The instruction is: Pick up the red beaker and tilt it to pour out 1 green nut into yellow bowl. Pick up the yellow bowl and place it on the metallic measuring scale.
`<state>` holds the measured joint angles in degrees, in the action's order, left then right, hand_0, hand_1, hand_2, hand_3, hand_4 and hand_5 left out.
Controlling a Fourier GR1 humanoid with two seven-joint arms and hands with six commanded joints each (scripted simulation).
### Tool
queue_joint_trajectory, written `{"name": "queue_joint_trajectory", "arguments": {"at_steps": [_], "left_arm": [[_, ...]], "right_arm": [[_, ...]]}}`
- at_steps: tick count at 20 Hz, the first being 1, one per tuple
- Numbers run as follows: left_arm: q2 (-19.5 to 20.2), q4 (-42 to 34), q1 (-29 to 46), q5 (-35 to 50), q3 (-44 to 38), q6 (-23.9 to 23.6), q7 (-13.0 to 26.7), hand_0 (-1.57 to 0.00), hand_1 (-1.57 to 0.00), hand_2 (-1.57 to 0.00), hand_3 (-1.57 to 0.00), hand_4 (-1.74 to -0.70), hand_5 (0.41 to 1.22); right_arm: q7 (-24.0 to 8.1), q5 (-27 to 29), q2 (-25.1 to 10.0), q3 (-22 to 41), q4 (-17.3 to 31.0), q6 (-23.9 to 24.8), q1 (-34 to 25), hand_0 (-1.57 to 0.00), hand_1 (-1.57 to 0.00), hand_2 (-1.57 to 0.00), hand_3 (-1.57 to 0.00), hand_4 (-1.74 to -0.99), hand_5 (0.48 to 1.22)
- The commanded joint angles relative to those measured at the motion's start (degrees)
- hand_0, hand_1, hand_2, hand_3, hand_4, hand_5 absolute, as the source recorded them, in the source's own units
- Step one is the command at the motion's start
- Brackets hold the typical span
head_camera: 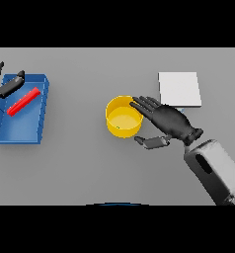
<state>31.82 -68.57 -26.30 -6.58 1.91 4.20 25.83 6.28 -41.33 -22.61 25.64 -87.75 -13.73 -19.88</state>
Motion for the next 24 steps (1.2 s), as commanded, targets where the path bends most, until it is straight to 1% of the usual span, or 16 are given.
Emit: {"name": "queue_joint_trajectory", "arguments": {"at_steps": [1, 3, 4, 6, 7, 9, 11, 13, 16, 17, 18, 19, 20, 22, 23, 24], "left_arm": [[0.81, -0.33, 0.35, 0.32, -0.39, 0.6, -0.14, 0.0, 0.0, 0.0, 0.0, -0.81, 0.687], [0.82, -0.71, 0.69, 0.6, -0.19, 1.25, -0.01, 0.0, 0.0, 0.0, 0.0, -0.8, 0.691], [0.4, -0.45, 0.92, 0.56, -0.04, 1.16, -0.88, 0.0, 0.0, 0.0, 0.0, -0.81, 0.692], [0.89, 0.03, -0.21, 0.45, -0.5, 1.03, 0.05, 0.0, 0.0, 0.0, 0.0, -0.81, 0.695], [0.29, 0.09, 0.2, 0.54, -0.16, 1.1, -0.13, 0.0, 0.0, 0.0, 0.0, -0.81, 0.695], [0.45, -0.22, 0.02, 0.51, -0.23, 1.07, -0.3, 0.0, 0.0, 0.0, 0.0, -0.81, 0.695], [1.1, 0.09, -0.45, 0.38, -0.49, 1.36, 0.11, 0.0, 0.0, 0.0, 0.0, -0.81, 0.696], [1.1, 0.64, -0.03, 0.41, -0.63, 1.4, -0.52, 0.0, 0.0, 0.0, 0.0, -0.81, 0.7], [1.47, 0.21, 0.27, 0.26, -0.55, 1.61, -1.16, 0.0, 0.0, 0.0, 0.0, -0.8, 0.703], [1.44, 0.66, 0.29, 0.29, -0.6, 1.74, -1.56, 0.0, 0.0, 0.0, 0.0, -0.8, 0.706], [1.4, 0.05, 0.67, 0.34, -0.46, 1.77, -1.31, 0.0, 0.0, 0.0, 0.0, -0.8, 0.703], [1.6, -0.28, 0.65, 0.53, -0.58, 1.95, -0.76, 0.0, 0.0, 0.0, 0.0, -0.8, 0.703], [1.36, 0.09, 0.64, 0.28, -0.33, 1.86, -0.76, 0.0, 0.0, 0.0, 0.0, -0.8, 0.704], [1.37, 0.24, 0.52, -0.15, -0.22, 1.55, -0.79, 0.0, 0.0, 0.0, 0.0, -0.79, 0.711], [1.51, 0.13, 0.14, -0.15, -0.24, 1.62, -0.57, 0.0, 0.0, 0.0, 0.0, -0.79, 0.713], [1.24, 0.78, -0.23, -0.21, -0.18, 1.59, -0.69, 0.0, 0.0, 0.0, 0.0, -0.79, 0.714]], "right_arm": [[0.62, -1.2, -0.08, 1.13, 1.46, -0.33, -1.26, 0.0, 0.0, 0.0, 0.0, -1.167, 0.639], [2.1, -3.07, -0.42, 3.22, 4.38, -1.8, -4.82, 0.0, 0.0, 0.0, 0.0, -1.161, 0.643], [2.7, -3.79, -0.33, 4.26, 5.83, -2.63, -6.49, 0.0, 0.0, 0.0, 0.0, -1.156, 0.642], [4.67, -5.12, -0.15, 6.08, 8.78, -3.07, -8.24, 0.0, 0.0, 0.0, 0.0, -1.154, 0.639], [4.96, -5.37, 0.37, 7.01, 9.37, -4.29, -9.54, 0.0, 0.0, 0.0, 0.0, -1.156, 0.642], [5.88, -6.2, 0.68, 8.51, 12.27, -5.75, -11.52, 0.0, 0.0, 0.0, 0.0, -1.155, 0.646], [5.58, -6.99, 1.6, 10.04, 14.14, -7.62, -13.82, 0.0, 0.0, 0.0, 0.0, -1.161, 0.658], [5.85, -8.05, 2.05, 11.68, 16.18, -8.94, -15.21, 0.0, 0.0, 0.0, 0.0, -1.162, 0.667], [4.86, -8.62, 3.34, 12.96, 19.26, -11.46, -18.02, 0.0, 0.0, 0.0, 0.0, -1.174, 0.674], [5.28, -8.88, 3.6, 13.42, 20.04, -11.35, -18.21, 0.0, 0.0, 0.0, 0.0, -1.177, 0.673], [5.05, -9.09, 4.08, 13.76, 21.46, -11.73, -18.71, 0.0, 0.0, 0.0, 0.0, -1.181, 0.674], [5.66, -9.51, 4.15, 14.07, 23.11, -10.99, -18.81, 0.0, 0.0, 0.0, 0.0, -1.184, 0.676], [5.71, -9.4, 4.01, 14.01, 23.19, -11.59, -19.4, 0.0, 0.0, 0.0, -0.01, -1.186, 0.684], [5.9, -9.29, 4.14, 14.19, 23.76, -12.08, -19.47, 0.0, 0.0, 0.0, -0.02, -1.195, 0.708], [5.6, -9.37, 4.64, 14.08, 24.69, -11.61, -19.64, 0.0, 0.0, -0.01, -0.04, -1.209, 0.732], [4.44, -9.72, 5.25, 14.14, 25.37, -11.27, -19.89, 0.0, -0.01, -0.04, -0.08, -1.234, 0.77]]}}
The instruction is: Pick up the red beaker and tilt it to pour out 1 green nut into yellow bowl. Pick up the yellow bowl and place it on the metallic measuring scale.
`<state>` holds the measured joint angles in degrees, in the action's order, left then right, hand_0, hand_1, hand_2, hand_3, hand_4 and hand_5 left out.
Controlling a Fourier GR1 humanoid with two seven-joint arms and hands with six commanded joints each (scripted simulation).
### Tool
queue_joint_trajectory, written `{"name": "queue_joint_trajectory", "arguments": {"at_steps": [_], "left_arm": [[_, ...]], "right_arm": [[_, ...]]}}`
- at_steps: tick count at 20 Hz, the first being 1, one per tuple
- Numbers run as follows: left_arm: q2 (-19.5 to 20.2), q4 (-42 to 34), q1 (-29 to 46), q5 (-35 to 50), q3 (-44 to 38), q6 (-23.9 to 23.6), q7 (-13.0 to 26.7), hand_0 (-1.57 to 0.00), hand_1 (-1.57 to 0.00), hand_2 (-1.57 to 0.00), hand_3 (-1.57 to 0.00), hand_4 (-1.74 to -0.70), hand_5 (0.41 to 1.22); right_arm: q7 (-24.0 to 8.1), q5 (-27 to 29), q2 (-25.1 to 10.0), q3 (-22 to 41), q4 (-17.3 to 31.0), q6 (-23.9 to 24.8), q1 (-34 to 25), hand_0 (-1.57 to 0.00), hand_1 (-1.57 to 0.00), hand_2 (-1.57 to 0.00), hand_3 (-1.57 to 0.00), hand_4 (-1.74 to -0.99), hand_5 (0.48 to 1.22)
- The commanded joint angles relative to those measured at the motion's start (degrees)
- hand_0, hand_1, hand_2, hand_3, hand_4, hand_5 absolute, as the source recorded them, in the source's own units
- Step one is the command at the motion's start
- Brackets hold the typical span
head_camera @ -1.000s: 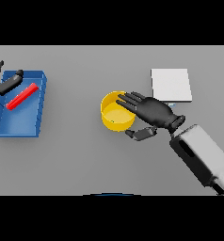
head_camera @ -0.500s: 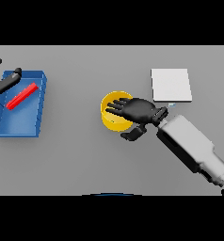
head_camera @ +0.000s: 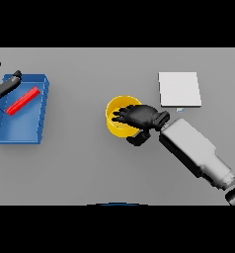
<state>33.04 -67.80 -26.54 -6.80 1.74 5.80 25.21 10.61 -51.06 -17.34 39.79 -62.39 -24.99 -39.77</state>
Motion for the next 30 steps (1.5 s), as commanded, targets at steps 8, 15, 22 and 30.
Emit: {"name": "queue_joint_trajectory", "arguments": {"at_steps": [8, 15, 22, 30], "left_arm": [[0.51, 0.24, 0.43, 0.05, -0.05, 0.61, -1.19, 0.0, 0.0, 0.0, 0.0, -0.79, 0.709], [0.39, 0.15, 0.3, 0.29, -0.08, 0.75, -1.19, 0.0, 0.0, 0.0, 0.0, -0.79, 0.704], [0.61, 0.22, -0.5, 0.08, -0.15, 0.57, -0.92, 0.0, 0.0, 0.0, 0.0, -0.78, 0.702], [0.22, -0.16, -0.43, 1.28, -0.58, 0.98, -1.15, 0.0, 0.0, 0.0, 0.0, -0.81, 0.703]], "right_arm": [[4.01, 0.96, -0.73, 0.3, 0.57, -0.27, -1.06, -1.21, -1.19, -1.13, -0.97, -1.611, 1.135], [1.18, 3.19, -2.26, 0.0, -3.14, -3.77, -1.18, -1.49, -1.49, -1.36, -1.2, -1.714, 1.203], [-2.06, 6.19, -5.94, -3.03, -10.12, -8.62, -1.98, -1.55, -1.55, -1.49, -1.15, -1.735, 1.217], [-7.84, 7.0, -10.14, -6.66, -16.54, -10.14, -0.13, -1.53, -1.57, -1.52, -1.18, -1.74, 1.22]]}}
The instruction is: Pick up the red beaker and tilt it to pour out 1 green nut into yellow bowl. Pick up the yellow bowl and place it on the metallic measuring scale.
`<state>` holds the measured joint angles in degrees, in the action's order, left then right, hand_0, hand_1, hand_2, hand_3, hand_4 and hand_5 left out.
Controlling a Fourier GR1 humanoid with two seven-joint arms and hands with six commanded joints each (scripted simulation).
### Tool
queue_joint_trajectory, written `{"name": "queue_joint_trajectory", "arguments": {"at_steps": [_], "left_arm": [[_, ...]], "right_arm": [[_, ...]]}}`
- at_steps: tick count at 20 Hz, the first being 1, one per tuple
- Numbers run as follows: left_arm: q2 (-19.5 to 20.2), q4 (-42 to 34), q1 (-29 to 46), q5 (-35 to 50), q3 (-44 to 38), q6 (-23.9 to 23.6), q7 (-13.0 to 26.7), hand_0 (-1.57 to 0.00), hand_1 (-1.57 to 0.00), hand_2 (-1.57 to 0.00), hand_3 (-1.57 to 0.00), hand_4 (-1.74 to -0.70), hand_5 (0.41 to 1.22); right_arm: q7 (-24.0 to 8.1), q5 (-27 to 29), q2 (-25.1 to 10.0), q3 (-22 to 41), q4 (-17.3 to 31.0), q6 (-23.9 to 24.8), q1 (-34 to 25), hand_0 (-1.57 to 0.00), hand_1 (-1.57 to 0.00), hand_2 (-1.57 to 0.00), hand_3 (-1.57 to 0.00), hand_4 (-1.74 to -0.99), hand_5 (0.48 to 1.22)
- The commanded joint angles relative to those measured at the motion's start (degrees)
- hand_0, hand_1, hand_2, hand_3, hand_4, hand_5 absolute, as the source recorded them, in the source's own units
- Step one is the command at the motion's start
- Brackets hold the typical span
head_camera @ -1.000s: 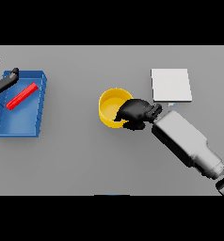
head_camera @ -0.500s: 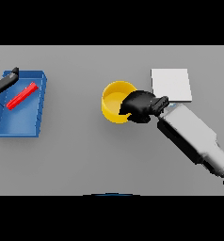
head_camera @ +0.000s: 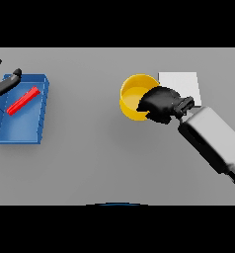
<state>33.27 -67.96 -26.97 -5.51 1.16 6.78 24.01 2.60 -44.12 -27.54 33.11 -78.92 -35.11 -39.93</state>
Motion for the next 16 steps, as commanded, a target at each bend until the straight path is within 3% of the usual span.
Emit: {"name": "queue_joint_trajectory", "arguments": {"at_steps": [1, 5, 9, 16], "left_arm": [[-0.13, -0.31, 0.44, 0.29, -0.03, 0.08, 0.24, 0.0, 0.0, 0.0, 0.0, -0.81, 0.71], [0.03, -1.99, 0.67, 0.95, -0.43, -0.19, 2.56, 0.0, 0.0, 0.0, 0.0, -0.83, 0.733], [0.14, -2.53, 0.59, 1.38, -0.76, -0.21, 4.04, 0.0, 0.0, 0.0, 0.0, -0.85, 0.746], [0.53, -5.39, 2.89, 1.75, -0.9, -0.67, 5.86, 0.0, 0.0, 0.0, 0.0, -0.86, 0.773]], "right_arm": [[0.11, 0.07, -1.25, -0.96, -0.13, 0.31, -0.26, -1.54, -1.57, -1.49, -1.19, -1.74, 1.22], [2.06, -0.77, -3.07, -3.59, 4.0, 5.45, -1.63, -1.56, -1.57, -1.53, -1.16, -1.741, 1.221], [3.36, -1.73, -4.81, -5.83, 11.04, 9.04, -4.08, -1.57, -1.57, -1.55, -1.15, -1.741, 1.221], [4.46, -2.53, -4.17, -8.02, 23.23, 15.14, -5.5, -1.57, -1.57, -1.52, -1.17, -1.741, 1.221]]}}
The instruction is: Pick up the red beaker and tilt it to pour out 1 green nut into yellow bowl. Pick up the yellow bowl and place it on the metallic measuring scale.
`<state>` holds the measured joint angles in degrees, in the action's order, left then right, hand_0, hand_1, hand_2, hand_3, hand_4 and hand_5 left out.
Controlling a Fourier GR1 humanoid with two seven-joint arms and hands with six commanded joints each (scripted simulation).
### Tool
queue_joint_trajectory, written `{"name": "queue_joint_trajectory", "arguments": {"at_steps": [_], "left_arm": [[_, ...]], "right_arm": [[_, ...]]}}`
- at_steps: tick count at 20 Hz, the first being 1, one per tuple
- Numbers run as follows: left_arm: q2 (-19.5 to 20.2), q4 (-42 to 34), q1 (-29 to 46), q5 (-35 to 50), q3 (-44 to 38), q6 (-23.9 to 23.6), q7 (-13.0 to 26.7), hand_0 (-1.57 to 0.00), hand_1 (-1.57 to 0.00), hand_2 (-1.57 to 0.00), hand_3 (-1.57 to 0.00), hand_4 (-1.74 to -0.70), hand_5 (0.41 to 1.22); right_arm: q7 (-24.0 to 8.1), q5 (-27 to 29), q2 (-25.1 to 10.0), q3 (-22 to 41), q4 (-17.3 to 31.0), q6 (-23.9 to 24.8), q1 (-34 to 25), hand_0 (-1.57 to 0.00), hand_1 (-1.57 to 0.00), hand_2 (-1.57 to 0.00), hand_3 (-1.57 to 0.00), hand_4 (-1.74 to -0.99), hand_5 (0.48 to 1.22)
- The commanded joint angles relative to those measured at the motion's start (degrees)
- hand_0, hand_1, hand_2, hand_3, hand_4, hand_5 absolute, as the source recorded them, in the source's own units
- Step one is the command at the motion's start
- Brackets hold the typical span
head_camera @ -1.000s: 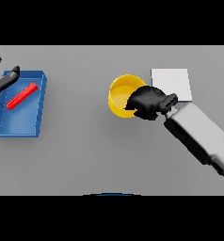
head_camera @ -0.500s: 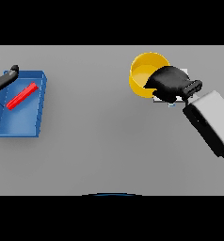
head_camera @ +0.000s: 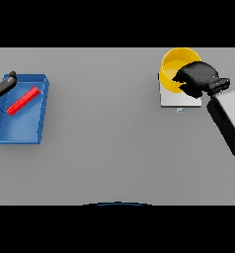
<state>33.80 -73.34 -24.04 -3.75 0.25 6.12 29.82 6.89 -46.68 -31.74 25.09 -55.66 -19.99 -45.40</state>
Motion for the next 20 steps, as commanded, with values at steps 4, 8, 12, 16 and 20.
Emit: {"name": "queue_joint_trajectory", "arguments": {"at_steps": [4, 8, 12, 16, 20], "left_arm": [[-0.67, 1.08, -1.99, -0.85, 0.96, 0.01, 1.66, 0.0, 0.0, 0.0, 0.0, -0.86, 0.797], [-0.72, 2.06, -2.19, -1.2, 0.85, -0.31, 1.46, 0.0, 0.0, 0.0, 0.0, -0.86, 0.809], [-0.04, 1.01, -1.61, -0.57, 0.62, 0.53, 1.52, 0.0, 0.0, 0.0, 0.0, -0.85, 0.796], [-0.3, 1.31, -1.61, -0.94, 1.04, 0.52, 1.53, 0.0, 0.0, 0.0, 0.0, -0.84, 0.779], [-0.14, 1.92, -2.41, -0.6, 0.76, 0.99, 1.43, 0.0, 0.0, 0.0, 0.0, -0.83, 0.771]], "right_arm": [[1.82, -0.31, 1.59, -0.73, 6.55, 2.85, -1.03, -1.57, -1.57, -1.43, -1.29, -1.741, 1.221], [2.17, -0.28, 2.48, -1.19, 9.79, 3.48, -1.04, -1.57, -1.57, -1.39, -1.37, -1.741, 1.221], [1.61, -1.02, 2.99, -0.95, 11.14, 3.68, -0.8, -1.57, -1.57, -1.38, -1.42, -1.741, 1.221], [2.55, -0.9, 3.21, -1.5, 12.36, 3.2, -1.0, -1.57, -1.5, -1.44, -1.25, -1.741, 1.221], [1.14, 0.52, 3.75, -3.1, 12.59, 2.03, -0.83, -1.15, -0.96, -0.85, -0.69, -1.559, 1.014]]}}
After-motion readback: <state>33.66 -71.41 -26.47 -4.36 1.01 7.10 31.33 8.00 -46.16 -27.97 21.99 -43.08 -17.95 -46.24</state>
